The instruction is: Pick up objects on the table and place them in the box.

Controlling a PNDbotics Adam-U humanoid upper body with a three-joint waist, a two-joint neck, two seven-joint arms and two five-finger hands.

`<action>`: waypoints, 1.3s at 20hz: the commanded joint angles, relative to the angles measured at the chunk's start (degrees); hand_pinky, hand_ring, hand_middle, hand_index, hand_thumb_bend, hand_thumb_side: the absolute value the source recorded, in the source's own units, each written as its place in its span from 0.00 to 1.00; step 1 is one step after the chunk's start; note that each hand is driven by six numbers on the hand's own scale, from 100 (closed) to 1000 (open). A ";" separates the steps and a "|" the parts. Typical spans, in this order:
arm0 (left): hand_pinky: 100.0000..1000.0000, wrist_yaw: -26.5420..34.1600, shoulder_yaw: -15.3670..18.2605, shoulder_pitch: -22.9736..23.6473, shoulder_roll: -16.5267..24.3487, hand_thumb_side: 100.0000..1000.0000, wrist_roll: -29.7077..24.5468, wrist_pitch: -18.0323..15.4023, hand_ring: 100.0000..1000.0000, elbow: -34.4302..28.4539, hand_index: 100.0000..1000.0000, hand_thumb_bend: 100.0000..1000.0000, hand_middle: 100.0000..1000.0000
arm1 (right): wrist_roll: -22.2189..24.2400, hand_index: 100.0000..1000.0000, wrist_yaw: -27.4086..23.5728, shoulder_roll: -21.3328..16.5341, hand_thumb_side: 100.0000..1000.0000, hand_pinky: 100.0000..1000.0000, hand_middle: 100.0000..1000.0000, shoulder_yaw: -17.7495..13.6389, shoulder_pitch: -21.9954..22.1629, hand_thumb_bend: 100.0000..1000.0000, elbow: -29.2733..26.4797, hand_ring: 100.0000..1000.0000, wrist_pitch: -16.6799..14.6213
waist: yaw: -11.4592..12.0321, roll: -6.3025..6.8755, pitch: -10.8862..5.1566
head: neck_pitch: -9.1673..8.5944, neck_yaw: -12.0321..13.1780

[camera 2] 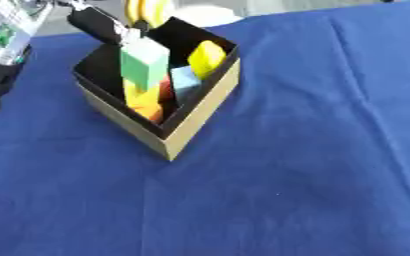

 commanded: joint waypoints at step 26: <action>0.78 9.75 5.00 2.89 8.36 0.29 24.92 5.12 0.73 -8.73 0.73 0.00 0.64 | -0.74 0.79 -0.66 -1.15 0.74 0.82 0.69 -0.87 1.05 0.00 -0.85 0.81 0.36 | 1.84 -0.38 -3.84 | 2.91 -1.56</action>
